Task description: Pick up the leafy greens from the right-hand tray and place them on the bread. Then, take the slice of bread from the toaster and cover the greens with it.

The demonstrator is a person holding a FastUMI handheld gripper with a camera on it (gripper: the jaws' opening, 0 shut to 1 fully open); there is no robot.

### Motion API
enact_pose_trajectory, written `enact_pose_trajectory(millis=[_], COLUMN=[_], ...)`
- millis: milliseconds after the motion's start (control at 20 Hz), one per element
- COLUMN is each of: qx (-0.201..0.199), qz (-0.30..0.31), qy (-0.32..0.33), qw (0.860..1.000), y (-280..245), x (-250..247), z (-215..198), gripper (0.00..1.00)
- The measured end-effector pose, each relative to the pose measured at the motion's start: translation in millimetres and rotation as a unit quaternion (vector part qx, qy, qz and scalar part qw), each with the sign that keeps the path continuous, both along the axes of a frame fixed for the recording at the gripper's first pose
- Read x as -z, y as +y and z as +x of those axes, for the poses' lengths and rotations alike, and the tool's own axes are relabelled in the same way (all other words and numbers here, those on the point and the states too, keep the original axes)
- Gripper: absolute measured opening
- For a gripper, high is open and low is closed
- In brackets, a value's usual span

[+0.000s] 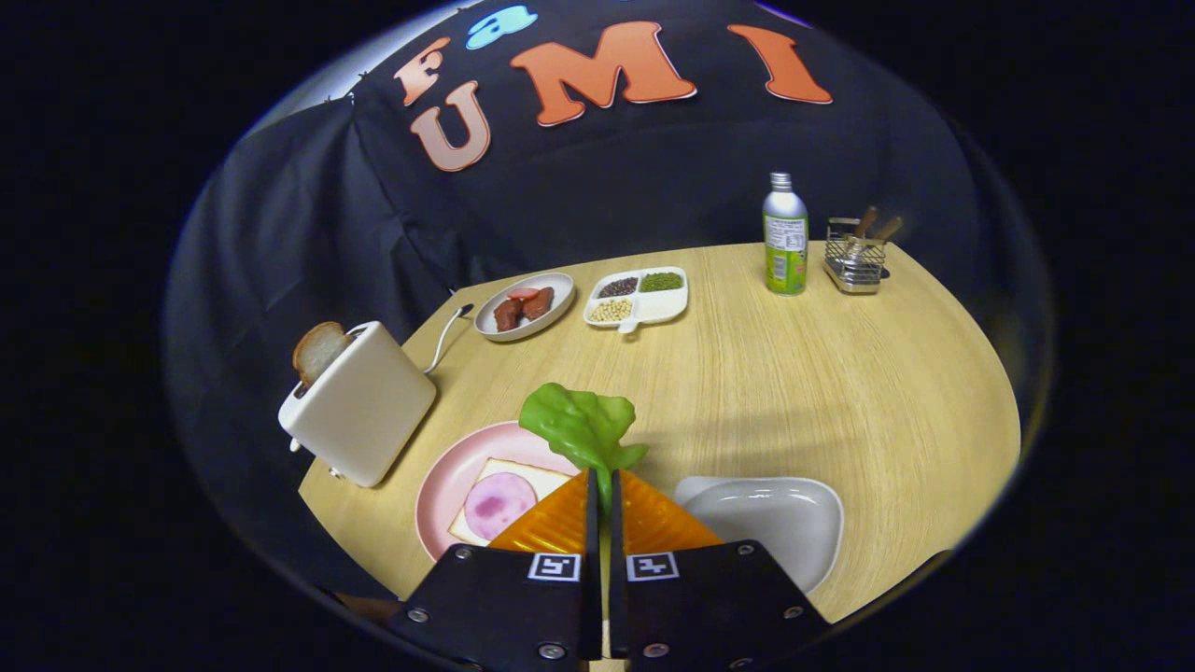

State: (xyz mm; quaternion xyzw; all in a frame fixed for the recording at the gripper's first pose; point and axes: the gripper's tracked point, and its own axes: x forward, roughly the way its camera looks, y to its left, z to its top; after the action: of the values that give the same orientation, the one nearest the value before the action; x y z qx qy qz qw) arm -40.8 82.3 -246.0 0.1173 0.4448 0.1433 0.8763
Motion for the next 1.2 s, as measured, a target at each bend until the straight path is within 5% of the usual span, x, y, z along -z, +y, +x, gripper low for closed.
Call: enact_pose_trajectory(millis=[850,1000,1200], qx=[-0.098,-0.120,-0.127], qz=[0.018,0.005,-0.033], qy=[0.058,0.061,0.057], qw=[0.993,0.991,0.990], y=[110.0,122.1,122.3], x=[38.6,42.2,49.1], z=[-18.2,-26.3,-23.9], gripper=[0.08,0.29,0.46])
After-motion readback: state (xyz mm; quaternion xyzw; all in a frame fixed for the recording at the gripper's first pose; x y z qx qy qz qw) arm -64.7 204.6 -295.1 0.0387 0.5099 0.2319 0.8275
